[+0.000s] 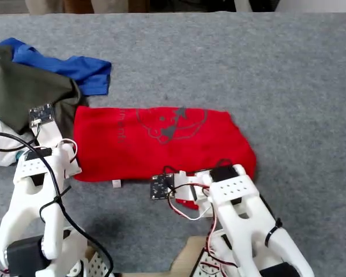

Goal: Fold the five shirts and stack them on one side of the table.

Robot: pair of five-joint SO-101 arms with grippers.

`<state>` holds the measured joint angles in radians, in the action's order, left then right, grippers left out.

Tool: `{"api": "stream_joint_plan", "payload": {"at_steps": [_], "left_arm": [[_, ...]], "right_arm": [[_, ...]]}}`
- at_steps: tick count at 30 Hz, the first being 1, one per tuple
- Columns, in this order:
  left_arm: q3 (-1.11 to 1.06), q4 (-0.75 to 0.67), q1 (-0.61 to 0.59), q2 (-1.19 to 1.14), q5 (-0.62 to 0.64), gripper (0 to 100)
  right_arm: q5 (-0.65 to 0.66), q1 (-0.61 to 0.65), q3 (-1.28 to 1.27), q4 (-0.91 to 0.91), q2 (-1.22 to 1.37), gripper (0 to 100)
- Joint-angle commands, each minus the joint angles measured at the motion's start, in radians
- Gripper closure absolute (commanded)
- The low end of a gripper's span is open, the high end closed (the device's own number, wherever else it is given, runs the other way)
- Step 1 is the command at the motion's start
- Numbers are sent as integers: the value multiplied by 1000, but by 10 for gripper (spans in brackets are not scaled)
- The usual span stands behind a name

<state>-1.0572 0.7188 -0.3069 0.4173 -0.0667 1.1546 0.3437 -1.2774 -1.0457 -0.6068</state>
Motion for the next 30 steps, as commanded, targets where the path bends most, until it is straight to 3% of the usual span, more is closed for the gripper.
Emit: {"api": "stream_joint_plan", "payload": {"at_steps": [1,11,19,30], "left_arm": [[3,-11,-11,31,-8,981],[5,-11,-11,31,-8,981],[5,-14,-9,31,-8,981],[3,-15,20,31,-9,981]], "right_arm": [[-6,15,-18,3,21,973],[-71,-143,104,3,15,995],[-74,-102,473,-167,22,995],[-15,-59,802,-166,282,995]]}}
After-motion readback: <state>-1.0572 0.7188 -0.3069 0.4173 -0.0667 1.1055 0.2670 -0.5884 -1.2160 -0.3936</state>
